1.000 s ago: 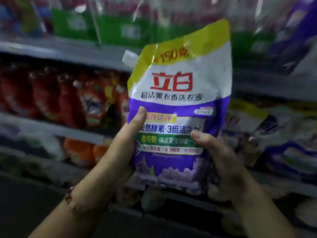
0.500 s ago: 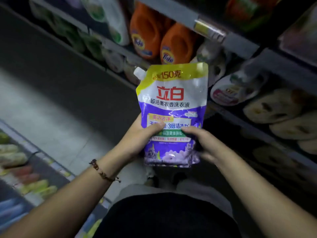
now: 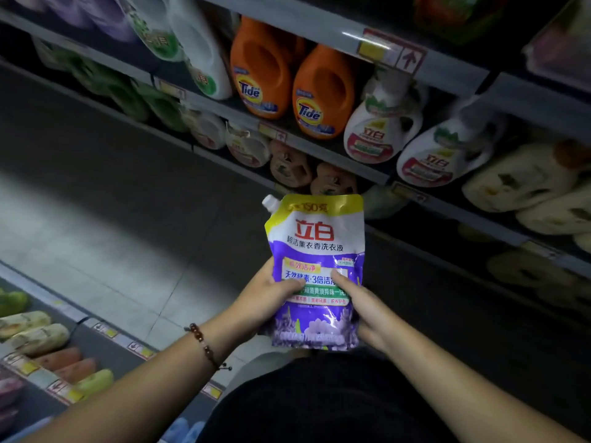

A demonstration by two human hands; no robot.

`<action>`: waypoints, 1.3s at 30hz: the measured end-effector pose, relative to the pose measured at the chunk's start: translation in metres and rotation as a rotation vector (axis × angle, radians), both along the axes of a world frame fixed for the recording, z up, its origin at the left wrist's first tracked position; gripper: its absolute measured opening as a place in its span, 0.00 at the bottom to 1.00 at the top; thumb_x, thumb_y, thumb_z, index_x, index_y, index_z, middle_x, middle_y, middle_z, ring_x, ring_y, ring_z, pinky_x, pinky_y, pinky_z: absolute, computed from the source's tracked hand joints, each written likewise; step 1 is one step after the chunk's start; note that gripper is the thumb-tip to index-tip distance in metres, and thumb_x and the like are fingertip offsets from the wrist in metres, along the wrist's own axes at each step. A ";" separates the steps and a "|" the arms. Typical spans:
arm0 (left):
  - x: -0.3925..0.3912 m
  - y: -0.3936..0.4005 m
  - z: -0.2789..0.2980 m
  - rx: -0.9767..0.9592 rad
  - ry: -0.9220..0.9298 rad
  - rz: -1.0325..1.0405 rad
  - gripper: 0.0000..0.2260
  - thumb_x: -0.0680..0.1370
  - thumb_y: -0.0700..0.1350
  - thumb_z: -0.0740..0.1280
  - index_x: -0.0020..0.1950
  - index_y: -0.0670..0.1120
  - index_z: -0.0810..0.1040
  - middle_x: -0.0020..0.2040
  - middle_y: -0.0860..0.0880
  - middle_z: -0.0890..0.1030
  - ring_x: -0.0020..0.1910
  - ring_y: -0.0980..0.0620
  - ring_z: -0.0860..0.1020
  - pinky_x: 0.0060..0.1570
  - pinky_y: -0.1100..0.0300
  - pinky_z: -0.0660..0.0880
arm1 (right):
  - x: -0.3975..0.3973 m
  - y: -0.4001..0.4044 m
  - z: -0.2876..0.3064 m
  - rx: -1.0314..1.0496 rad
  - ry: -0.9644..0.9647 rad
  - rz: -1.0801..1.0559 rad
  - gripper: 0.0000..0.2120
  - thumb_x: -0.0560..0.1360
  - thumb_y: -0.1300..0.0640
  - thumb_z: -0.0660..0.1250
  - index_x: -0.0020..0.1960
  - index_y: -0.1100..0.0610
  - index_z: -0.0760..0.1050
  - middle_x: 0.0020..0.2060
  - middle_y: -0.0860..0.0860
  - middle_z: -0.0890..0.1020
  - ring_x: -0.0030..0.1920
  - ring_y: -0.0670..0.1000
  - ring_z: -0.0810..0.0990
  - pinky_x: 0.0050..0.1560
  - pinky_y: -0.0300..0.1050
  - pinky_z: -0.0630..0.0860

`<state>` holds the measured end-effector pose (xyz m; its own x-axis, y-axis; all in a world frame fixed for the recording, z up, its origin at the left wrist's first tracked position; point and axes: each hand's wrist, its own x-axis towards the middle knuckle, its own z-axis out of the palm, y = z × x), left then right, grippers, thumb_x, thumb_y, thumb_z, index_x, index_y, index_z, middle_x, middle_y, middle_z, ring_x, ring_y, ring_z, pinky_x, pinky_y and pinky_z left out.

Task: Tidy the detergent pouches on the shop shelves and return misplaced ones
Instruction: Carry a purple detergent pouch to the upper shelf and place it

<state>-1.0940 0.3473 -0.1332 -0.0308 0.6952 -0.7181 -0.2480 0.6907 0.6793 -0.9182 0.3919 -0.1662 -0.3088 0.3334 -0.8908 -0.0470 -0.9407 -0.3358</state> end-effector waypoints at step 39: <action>-0.015 0.007 0.030 0.233 0.166 -0.097 0.20 0.69 0.55 0.74 0.60 0.53 0.77 0.57 0.49 0.82 0.55 0.53 0.83 0.57 0.48 0.79 | -0.015 0.038 0.053 0.018 -0.006 -0.025 0.16 0.70 0.67 0.66 0.57 0.63 0.80 0.53 0.62 0.84 0.49 0.59 0.84 0.56 0.55 0.78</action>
